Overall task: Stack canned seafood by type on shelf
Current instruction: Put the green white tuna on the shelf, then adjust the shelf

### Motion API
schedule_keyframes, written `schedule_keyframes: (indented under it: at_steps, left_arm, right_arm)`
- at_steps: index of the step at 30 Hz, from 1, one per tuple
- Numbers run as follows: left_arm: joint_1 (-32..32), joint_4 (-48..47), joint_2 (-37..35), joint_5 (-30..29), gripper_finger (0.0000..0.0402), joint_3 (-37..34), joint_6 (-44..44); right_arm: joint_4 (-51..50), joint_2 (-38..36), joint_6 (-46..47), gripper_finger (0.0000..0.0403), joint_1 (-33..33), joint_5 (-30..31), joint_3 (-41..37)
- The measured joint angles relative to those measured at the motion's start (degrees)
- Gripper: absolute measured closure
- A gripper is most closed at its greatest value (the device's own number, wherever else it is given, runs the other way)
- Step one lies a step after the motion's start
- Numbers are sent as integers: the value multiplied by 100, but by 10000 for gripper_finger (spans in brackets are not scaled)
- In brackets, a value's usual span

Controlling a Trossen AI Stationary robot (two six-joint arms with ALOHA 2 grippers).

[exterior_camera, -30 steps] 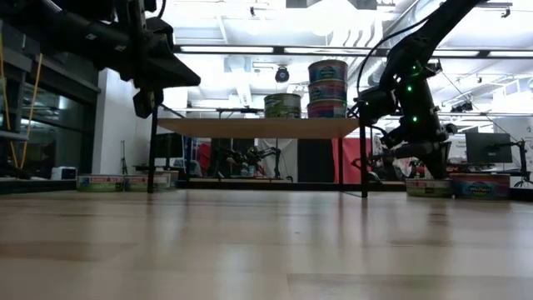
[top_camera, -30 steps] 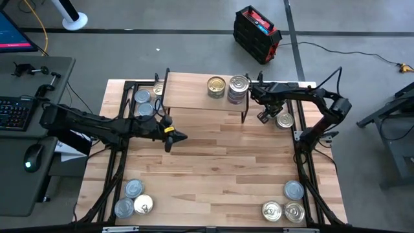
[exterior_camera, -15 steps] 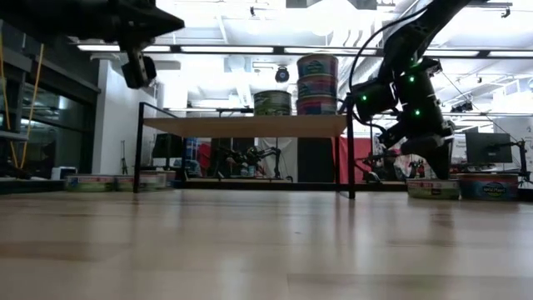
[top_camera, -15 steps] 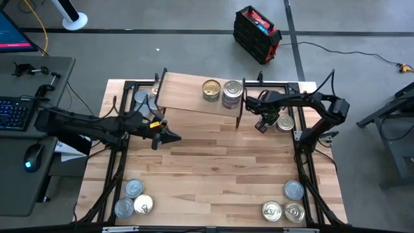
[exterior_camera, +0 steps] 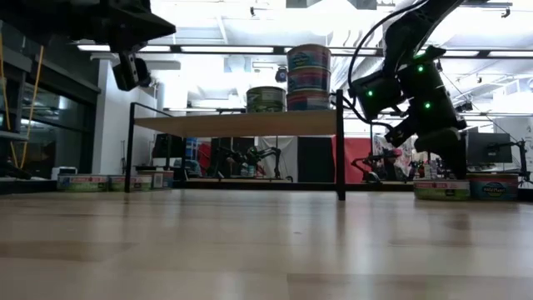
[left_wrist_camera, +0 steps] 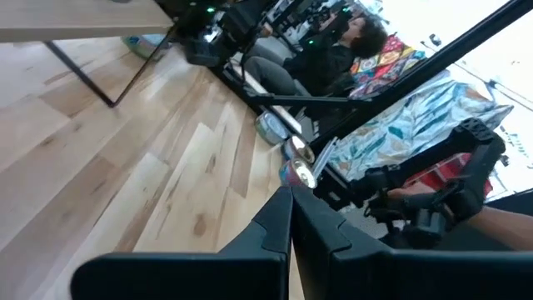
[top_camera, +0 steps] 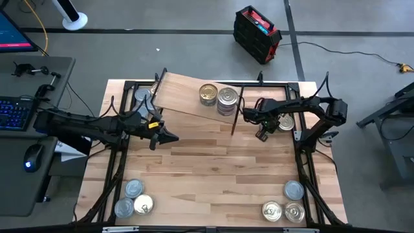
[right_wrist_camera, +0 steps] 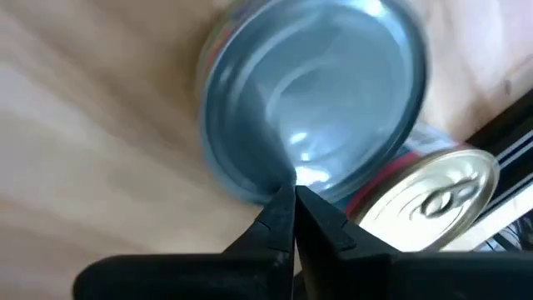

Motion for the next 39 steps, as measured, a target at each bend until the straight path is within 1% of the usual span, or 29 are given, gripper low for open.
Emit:
schedule_keyframes:
  at_steps: [4, 9, 14, 17, 21, 25, 30, 35, 37, 39]
  left_arm:
    - [0, -97, 2, -107, 402, 0, -1]
    - [4, -221, 2, -372, 401, 0, 1]
    - [4, -245, 2, -463, 402, 0, 205]
    - [4, -246, 2, -563, 401, 0, 263]
    - [4, -244, 2, -625, 401, 0, 298]
    - [4, -242, 2, -623, 401, 0, 294]
    - [4, -227, 2, -616, 401, 0, 294]
    - [4, -220, 2, -601, 402, 0, 297]
    - [4, -220, 2, -602, 402, 0, 341]
    - [2, -220, 5, -603, 401, 0, 423]
  right_arm:
    - [-98, 0, 255, 403, 284, -140, -57]
    - [-61, 3, 706, 403, 762, -667, -436]
    - [79, -12, 1211, 403, 1415, -1120, -765]
    - [501, 11, 1510, 403, 1821, -1260, -778]
    - [1106, -2, 1687, 403, 2254, -1484, -659]
    - [1392, 2, 2110, 403, 2588, -1460, -397]
    - [1158, 0, 2070, 403, 3031, -1448, 152]
    - [681, 0, 2299, 403, 3492, -1397, 885]
    - [390, -2, 2589, 403, 3687, -1351, 1167]
    - [-135, -6, 3047, 403, 3894, -1311, 1372]
